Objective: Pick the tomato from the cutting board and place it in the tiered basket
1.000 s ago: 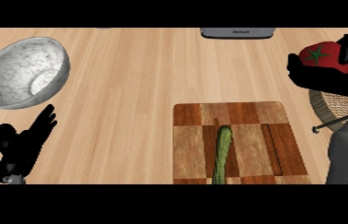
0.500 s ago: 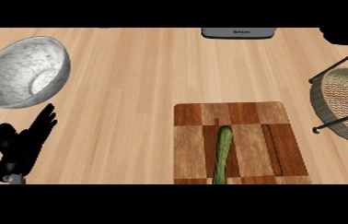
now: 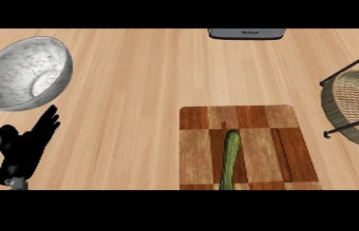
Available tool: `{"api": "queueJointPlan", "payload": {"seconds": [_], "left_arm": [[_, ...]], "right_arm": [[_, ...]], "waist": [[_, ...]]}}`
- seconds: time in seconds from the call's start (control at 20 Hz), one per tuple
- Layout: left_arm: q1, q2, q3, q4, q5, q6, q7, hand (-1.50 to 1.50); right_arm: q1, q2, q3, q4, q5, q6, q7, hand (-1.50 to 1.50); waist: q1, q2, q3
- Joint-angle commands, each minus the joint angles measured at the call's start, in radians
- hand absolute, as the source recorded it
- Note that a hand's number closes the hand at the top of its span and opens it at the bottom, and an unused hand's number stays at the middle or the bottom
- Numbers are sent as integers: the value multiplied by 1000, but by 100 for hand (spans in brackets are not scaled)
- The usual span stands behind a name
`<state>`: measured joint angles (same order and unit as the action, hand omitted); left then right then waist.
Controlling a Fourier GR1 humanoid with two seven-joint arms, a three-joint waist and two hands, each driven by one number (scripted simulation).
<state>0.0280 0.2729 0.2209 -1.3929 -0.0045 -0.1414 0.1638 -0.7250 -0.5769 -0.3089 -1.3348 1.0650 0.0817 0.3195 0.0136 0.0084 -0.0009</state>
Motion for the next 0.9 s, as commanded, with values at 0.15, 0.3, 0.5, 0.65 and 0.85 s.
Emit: {"api": "queueJointPlan", "payload": {"seconds": [0.15, 0.3, 0.5, 0.65, 0.85], "left_arm": [[-49, 10, 17, 95, 1, -12, -31, 0], [-15, -61, -46, 19, -52, 47, -10, 0], [-3, -6, 5, -9, 6, -18, 10, 0], [-57, 19, 25, 82, 2, -26, -11, 0], [19, 3, 29, -1, 28, -39, -6, 0]], "right_arm": [[-69, -193, 71, 231, 107, -3, -199, 150], [-109, -230, 74, 282, 96, 11, -273, 150], [-178, -240, 95, 397, 137, -9, -298, 150], [-231, -305, 118, 435, 150, 77, -358, 150], [-203, -250, 99, 514, 152, 97, -285, 150]], "waist": [[3, 1, 0], [1, -4, 1], [4, -5, 1], [0, -4, 0], [4, -6, 1]]}}
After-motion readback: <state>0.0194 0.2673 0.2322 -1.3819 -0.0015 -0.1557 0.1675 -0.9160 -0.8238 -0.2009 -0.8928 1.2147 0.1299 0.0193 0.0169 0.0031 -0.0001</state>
